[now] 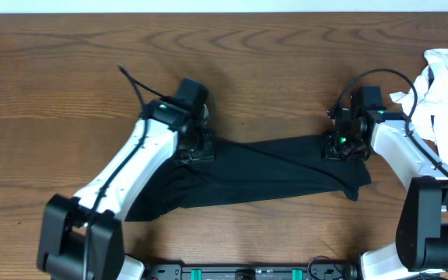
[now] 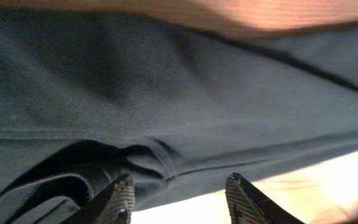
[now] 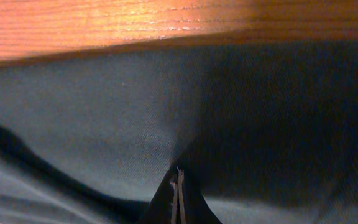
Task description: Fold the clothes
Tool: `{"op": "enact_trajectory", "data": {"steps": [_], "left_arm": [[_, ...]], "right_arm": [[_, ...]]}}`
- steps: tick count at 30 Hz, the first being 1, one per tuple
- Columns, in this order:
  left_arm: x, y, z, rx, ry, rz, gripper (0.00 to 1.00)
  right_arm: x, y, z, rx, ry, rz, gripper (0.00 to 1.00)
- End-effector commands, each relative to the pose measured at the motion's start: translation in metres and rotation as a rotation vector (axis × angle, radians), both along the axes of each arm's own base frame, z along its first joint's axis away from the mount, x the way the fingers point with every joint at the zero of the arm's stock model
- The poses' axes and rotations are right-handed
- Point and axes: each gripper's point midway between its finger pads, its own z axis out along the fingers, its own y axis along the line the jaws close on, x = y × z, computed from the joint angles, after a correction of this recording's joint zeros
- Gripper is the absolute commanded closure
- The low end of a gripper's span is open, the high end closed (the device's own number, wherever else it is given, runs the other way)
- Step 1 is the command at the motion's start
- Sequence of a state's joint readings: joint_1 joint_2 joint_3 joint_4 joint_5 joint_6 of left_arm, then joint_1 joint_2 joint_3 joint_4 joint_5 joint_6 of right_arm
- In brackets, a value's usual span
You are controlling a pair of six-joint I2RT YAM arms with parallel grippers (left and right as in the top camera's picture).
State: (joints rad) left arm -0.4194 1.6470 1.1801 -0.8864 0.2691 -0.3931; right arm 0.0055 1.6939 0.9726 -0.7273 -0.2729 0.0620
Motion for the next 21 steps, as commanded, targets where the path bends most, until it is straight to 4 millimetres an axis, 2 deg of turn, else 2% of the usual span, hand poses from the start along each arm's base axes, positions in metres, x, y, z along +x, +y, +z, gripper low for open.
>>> {"op": "enact_trajectory", "data": {"steps": [1, 9, 14, 16, 18, 21], "left_arm": [[-0.005, 0.007, -0.024, 0.084, 0.048, 0.025, 0.50], [-0.016, -0.008, -0.064, 0.133, 0.140, -0.012, 0.51], [-0.028, -0.011, -0.081, 0.168, 0.196, -0.045, 0.51], [-0.033, -0.008, -0.083, 0.186, 0.214, -0.048, 0.51], [-0.035, 0.000, -0.085, 0.228, 0.217, -0.048, 0.56], [-0.036, 0.014, -0.087, 0.298, 0.209, -0.051, 0.57]], "right_arm": [[-0.005, -0.001, -0.005, -0.002, -0.005, 0.019, 0.99], [-0.005, -0.001, -0.008, -0.005, -0.017, 0.031, 0.99], [-0.004, -0.006, -0.010, -0.031, -0.020, 0.028, 0.99], [-0.001, -0.011, -0.011, -0.064, -0.030, 0.023, 0.99], [0.003, -0.015, -0.011, -0.088, -0.047, 0.018, 0.99], [0.013, -0.019, -0.010, -0.105, -0.086, 0.009, 0.99]]}}
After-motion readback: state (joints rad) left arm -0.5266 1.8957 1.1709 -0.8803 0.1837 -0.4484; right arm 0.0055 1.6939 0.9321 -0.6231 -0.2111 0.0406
